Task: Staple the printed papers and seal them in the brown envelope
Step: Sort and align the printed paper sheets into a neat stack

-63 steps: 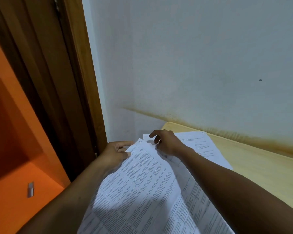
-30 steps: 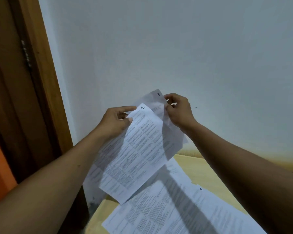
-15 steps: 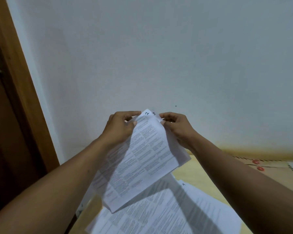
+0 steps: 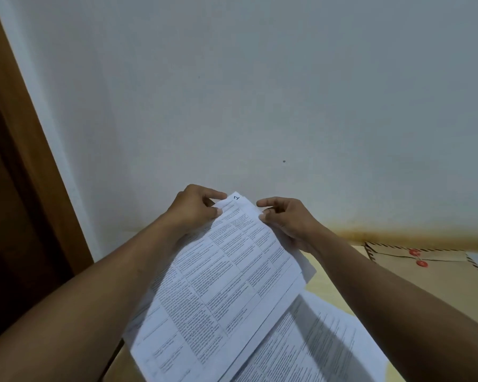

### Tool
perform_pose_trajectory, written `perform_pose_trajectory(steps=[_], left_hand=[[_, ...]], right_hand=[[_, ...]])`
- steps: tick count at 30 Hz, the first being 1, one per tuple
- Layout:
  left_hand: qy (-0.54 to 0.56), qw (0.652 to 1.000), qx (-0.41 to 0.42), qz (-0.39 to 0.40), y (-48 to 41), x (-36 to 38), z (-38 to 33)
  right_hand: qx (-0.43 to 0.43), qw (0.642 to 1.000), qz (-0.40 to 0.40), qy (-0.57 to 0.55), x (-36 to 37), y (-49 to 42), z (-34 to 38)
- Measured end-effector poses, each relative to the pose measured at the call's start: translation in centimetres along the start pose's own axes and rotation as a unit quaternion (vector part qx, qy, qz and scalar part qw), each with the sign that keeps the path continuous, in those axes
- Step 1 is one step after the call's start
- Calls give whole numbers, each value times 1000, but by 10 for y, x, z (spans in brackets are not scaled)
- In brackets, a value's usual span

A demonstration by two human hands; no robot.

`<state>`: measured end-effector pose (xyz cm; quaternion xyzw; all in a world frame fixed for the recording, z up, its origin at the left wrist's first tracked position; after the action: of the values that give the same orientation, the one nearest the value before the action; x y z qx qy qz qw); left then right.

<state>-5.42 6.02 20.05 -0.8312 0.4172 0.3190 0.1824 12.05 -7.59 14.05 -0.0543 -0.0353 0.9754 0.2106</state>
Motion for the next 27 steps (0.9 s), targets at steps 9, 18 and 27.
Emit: perform_pose_trajectory(steps=[9, 18, 27], left_hand=[[133, 981, -90, 111, 3, 30, 62], [131, 987, -40, 81, 5, 61, 90], [161, 983, -37, 82, 4, 82, 104]], right_hand=[[49, 998, 40, -23, 22, 0, -44], [80, 995, 40, 51, 26, 2, -75], [38, 993, 18, 110, 30, -2, -83]])
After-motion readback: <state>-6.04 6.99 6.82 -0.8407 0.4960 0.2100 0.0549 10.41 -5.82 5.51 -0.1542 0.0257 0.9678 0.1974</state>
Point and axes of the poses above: each hand's wrist, its own y-axis away from the middle knuckle, its own x-axis out of the palm, z = x × y, the point moved 10 cm from there along -y, towards the middle knuckle, and after that the axes turned 13 degrees about z, right-handed, at the moved point
